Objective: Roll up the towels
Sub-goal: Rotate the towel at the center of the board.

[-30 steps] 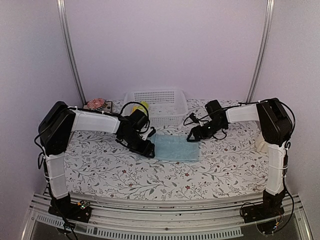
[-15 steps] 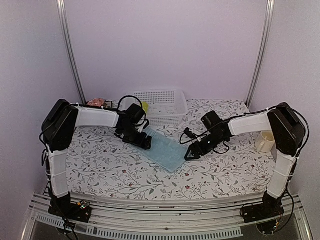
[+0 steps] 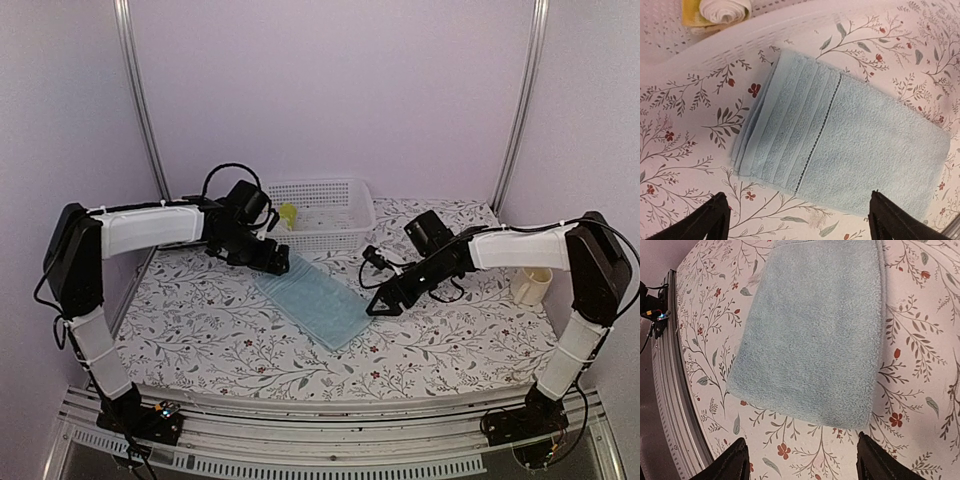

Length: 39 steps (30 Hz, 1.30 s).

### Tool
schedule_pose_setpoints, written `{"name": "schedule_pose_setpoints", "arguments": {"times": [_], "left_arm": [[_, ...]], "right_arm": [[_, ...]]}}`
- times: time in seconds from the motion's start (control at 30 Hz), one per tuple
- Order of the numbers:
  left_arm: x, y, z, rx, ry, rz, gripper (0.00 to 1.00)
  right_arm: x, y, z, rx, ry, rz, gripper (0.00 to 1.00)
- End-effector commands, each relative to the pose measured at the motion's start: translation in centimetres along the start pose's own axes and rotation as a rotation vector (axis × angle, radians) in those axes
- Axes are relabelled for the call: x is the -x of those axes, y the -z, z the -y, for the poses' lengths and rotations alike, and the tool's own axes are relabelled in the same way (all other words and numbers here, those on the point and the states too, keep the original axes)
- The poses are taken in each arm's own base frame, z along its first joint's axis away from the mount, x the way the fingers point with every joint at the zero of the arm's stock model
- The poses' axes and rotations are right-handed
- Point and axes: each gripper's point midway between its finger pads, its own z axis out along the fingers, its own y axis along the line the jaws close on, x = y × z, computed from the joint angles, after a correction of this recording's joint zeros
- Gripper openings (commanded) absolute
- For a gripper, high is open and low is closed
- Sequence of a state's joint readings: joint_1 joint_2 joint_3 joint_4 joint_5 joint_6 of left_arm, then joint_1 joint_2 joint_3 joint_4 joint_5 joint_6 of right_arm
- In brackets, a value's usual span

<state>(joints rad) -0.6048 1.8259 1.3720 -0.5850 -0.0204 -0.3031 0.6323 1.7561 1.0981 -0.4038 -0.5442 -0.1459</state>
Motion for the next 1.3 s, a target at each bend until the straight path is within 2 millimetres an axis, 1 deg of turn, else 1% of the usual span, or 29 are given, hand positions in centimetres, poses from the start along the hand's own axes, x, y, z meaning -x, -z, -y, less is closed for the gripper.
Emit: {"name": "schedule_pose_setpoints", "arguments": {"times": [0.0,0.1,0.13,0.23,0.33,0.43,0.6,0.67,0.8,0.87,0.9,0.93,1.0,1.13,1.27], "left_arm": [[-2.9,-1.5,-2.5,0.058,0.130,-0.085,0.97],[-3.7,-2.4,-3.3,0.052,0.207,-0.095,0.92],[-3.8,-2.6,-3.4,0.046,0.229,-0.094,0.89],[-4.4,-3.1,-3.0,0.014,0.267,-0.100,0.82],[-4.4,-3.7,-2.9,0.000,0.272,-0.083,0.80],[-3.3,-4.4,-3.0,0.009,0.248,-0.045,0.80],[0.4,-5.6,-2.7,-0.012,0.213,0.040,0.80],[1.3,-7.0,-2.7,-0.012,0.200,0.064,0.80],[3.7,-8.9,-3.2,-0.001,0.172,0.112,0.80],[4.4,-9.9,-3.6,0.009,0.162,0.115,0.80],[4.3,-10.7,-3.9,0.018,0.157,0.107,0.80],[4.9,-11.0,-4.0,0.021,0.154,0.111,0.80],[5.2,-11.6,-4.2,0.027,0.147,0.108,0.81],[5.7,-11.8,-4.9,0.032,0.154,0.113,0.81],[5.7,-11.1,-4.7,0.019,0.167,0.117,0.81]], "right_arm": [[1.7,2.8,2.2,-0.095,0.007,0.067,0.75],[2.2,4.1,4.1,-0.172,-0.021,0.096,0.76],[2.4,4.5,4.5,-0.192,-0.026,0.106,0.77],[3.0,5.1,5.0,-0.226,-0.019,0.131,0.77],[3.1,4.8,5.3,-0.232,-0.022,0.137,0.77],[3.0,4.6,5.4,-0.229,-0.034,0.136,0.77],[2.7,4.6,5.5,-0.237,-0.033,0.135,0.77],[2.4,4.4,5.5,-0.234,-0.037,0.125,0.77],[2.0,4.0,5.6,-0.227,-0.046,0.118,0.77],[1.9,3.8,5.5,-0.216,-0.052,0.113,0.77],[1.8,3.7,5.5,-0.213,-0.055,0.112,0.77],[1.6,3.7,5.4,-0.210,-0.058,0.109,0.77],[1.5,3.6,5.5,-0.210,-0.062,0.107,0.77],[1.0,3.5,5.3,-0.202,-0.070,0.100,0.77],[0.9,3.4,5.1,-0.190,-0.069,0.103,0.77]]}}
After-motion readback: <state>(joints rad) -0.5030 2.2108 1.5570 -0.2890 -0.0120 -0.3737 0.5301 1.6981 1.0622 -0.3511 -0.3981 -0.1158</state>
